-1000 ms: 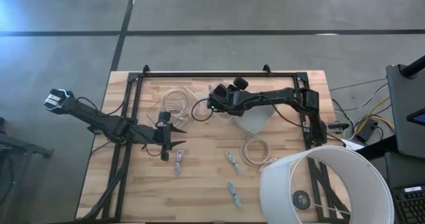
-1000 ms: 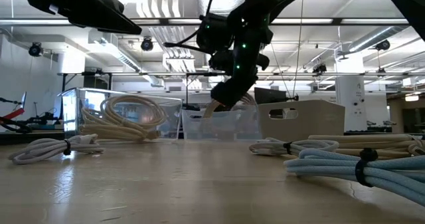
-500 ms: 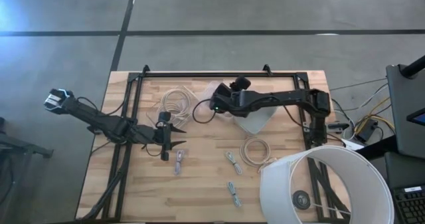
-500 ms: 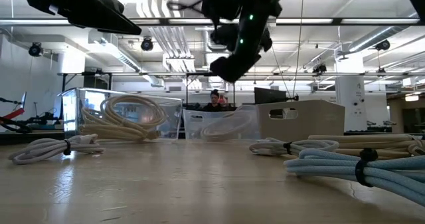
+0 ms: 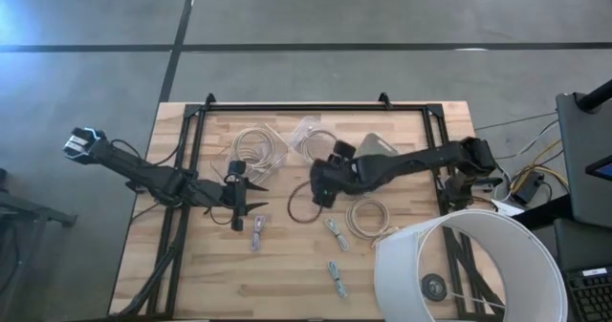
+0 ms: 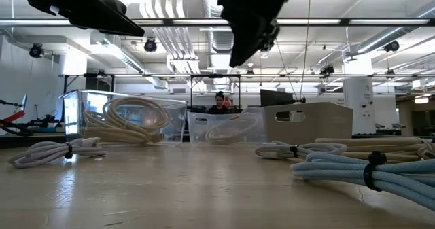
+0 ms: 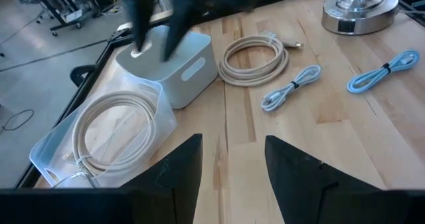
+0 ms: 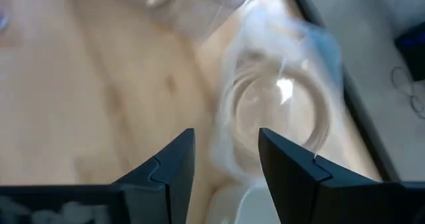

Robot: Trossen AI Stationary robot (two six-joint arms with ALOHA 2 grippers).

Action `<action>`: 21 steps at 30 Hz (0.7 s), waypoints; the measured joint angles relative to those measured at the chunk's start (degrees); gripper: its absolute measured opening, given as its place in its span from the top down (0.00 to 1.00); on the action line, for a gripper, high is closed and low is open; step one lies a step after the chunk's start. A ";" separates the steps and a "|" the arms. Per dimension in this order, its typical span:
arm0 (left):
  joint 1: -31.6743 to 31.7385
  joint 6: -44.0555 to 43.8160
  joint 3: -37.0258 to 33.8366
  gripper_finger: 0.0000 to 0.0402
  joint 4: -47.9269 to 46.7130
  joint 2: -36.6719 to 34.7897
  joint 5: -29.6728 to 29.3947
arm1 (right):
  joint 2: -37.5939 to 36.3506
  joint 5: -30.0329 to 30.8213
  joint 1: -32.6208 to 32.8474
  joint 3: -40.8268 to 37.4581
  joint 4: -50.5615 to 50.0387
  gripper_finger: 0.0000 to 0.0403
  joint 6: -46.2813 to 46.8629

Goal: Pick & Place USB Port
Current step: Put the light brown HDMI cable into the right transparent bin

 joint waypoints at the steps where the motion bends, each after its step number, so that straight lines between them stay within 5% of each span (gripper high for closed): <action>1: 0.00 -0.05 0.00 0.58 -0.12 0.00 0.01 | 0.00 -0.14 0.85 0.00 -1.96 0.59 1.11; 14: 0.00 -0.16 0.00 0.58 -0.09 0.00 0.01 | 0.00 -6.31 9.22 -1.03 -23.34 0.59 26.39; 21: 0.00 -0.19 0.00 0.58 -0.08 0.00 0.01 | -0.07 -15.64 10.48 -4.88 -26.94 0.59 36.66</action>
